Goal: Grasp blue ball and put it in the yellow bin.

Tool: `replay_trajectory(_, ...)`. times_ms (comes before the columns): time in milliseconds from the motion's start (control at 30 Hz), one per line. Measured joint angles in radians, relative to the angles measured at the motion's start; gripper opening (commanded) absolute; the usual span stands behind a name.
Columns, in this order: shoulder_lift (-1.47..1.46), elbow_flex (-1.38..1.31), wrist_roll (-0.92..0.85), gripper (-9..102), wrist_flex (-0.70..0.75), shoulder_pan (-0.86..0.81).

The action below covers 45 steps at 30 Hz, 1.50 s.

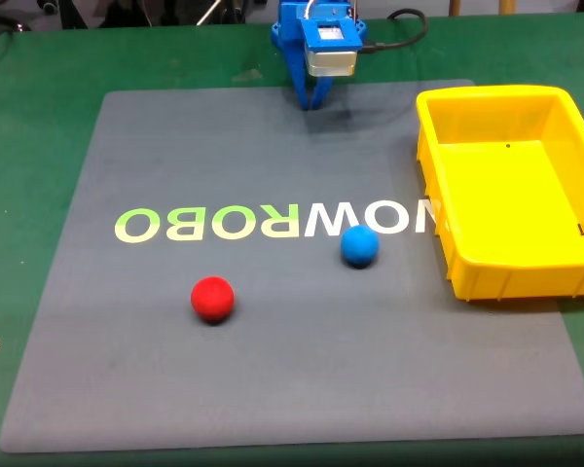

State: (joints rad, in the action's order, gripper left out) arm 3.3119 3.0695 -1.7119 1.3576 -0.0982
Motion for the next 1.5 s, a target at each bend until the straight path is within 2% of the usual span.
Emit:
replay_trajectory(800, 0.002, 0.0, 0.009, 1, 0.003, 0.006)
replay_trajectory(967, 0.002, -0.002, 0.026, 31, -0.005, 0.006)
replay_trajectory(1167, -0.018, -0.069, -0.066, 37, -0.114, -0.031)
replay_trajectory(1300, -0.242, -0.233, -0.072, 37, -0.221, -0.035)
replay_trajectory(1500, -0.775, -0.609, 0.003, 35, -0.408, -0.005)
